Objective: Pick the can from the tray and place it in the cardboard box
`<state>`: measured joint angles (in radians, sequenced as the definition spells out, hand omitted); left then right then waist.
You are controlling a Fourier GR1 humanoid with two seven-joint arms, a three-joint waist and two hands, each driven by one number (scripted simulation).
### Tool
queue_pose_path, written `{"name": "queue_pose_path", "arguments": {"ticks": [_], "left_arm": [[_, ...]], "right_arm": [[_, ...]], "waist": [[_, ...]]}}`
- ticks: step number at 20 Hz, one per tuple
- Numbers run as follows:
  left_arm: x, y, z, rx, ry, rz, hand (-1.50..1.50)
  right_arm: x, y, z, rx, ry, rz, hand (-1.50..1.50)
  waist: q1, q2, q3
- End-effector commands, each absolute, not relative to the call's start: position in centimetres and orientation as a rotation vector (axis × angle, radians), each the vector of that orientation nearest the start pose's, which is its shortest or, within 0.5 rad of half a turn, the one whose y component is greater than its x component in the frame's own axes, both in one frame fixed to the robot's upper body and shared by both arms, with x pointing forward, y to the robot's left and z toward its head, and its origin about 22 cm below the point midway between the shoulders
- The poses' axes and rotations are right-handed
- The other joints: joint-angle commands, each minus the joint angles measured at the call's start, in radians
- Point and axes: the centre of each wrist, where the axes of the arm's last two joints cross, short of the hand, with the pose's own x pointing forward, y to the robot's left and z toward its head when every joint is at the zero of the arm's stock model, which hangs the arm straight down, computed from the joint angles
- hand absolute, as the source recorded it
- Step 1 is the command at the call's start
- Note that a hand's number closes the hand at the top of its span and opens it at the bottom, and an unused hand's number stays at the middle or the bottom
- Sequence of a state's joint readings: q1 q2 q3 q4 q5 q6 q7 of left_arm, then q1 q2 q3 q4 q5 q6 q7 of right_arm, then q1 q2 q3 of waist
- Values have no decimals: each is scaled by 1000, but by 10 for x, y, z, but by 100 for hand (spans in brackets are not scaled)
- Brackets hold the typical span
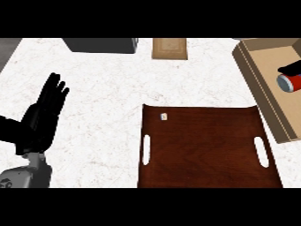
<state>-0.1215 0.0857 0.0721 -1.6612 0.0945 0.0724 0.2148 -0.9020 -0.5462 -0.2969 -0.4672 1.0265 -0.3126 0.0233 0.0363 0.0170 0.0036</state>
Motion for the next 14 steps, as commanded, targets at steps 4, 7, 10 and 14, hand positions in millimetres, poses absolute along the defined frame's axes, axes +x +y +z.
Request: {"name": "queue_pose_path", "arguments": {"ticks": [4,7,10,14], "left_arm": [[268,247,57,52,-1560,80,0],[268,256,61,51,-1562,89,0],[264,260,59,70,-1546,100,0],[269,257,51,63,-1563,100,0]], "right_arm": [[422,-380,126,-1263,-1565,292,-150],[420,-394,137,-1085,-1619,80,-150],[424,-393,152,-930,-1663,-92,-150],[409,-427,157,-838,-1724,-247,-150]], "waist": [[-12,-7,0],[-19,-11,0],[-26,-18,-1],[-23,-9,-2]]}}
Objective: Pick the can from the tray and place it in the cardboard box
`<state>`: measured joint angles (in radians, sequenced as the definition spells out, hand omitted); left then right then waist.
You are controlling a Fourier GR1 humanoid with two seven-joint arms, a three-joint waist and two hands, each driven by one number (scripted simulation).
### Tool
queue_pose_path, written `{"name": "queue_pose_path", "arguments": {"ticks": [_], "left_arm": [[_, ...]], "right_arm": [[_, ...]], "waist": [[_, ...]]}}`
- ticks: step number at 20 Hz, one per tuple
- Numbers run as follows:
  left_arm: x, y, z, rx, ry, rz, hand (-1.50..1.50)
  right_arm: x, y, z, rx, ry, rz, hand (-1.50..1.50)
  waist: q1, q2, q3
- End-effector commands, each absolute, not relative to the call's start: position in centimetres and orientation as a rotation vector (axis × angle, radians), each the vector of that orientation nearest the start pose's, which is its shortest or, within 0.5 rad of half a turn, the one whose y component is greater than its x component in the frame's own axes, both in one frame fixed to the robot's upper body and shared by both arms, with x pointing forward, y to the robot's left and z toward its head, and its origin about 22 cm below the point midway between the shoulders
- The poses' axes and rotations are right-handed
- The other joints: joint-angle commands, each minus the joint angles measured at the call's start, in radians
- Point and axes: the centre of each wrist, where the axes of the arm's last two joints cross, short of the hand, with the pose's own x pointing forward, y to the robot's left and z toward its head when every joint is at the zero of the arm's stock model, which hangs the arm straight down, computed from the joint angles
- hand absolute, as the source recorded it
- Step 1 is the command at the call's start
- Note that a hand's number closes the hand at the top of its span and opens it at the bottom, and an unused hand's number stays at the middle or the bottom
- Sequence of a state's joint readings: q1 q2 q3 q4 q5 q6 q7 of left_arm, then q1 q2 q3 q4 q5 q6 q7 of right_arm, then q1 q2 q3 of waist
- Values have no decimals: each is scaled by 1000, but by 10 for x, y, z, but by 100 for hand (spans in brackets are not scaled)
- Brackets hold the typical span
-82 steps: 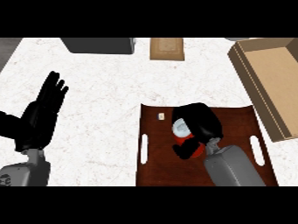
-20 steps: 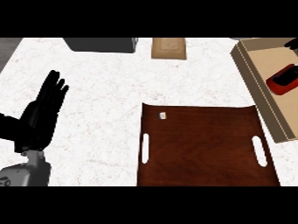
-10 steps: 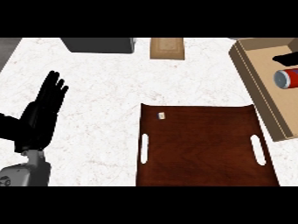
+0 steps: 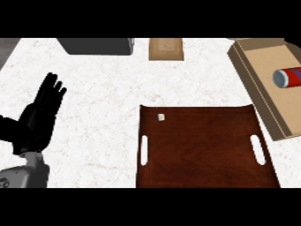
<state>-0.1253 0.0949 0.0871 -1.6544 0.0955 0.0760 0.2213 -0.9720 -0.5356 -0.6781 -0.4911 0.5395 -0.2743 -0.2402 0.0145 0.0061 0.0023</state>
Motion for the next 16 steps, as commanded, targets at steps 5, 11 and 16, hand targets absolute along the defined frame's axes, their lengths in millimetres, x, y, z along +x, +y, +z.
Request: {"name": "queue_pose_path", "arguments": {"ticks": [5,11,16], "left_arm": [[281,267,64,83,-1551,108,0],[267,253,66,49,-1543,110,0],[269,250,70,66,-1554,106,0]], "right_arm": [[377,-467,133,-820,-1758,-328,-150],[356,-497,134,-859,-1774,-389,-150],[331,-514,111,-870,-1774,-357,-150]], "waist": [[-10,-2,-1],[4,0,-1],[-9,-5,-2]]}}
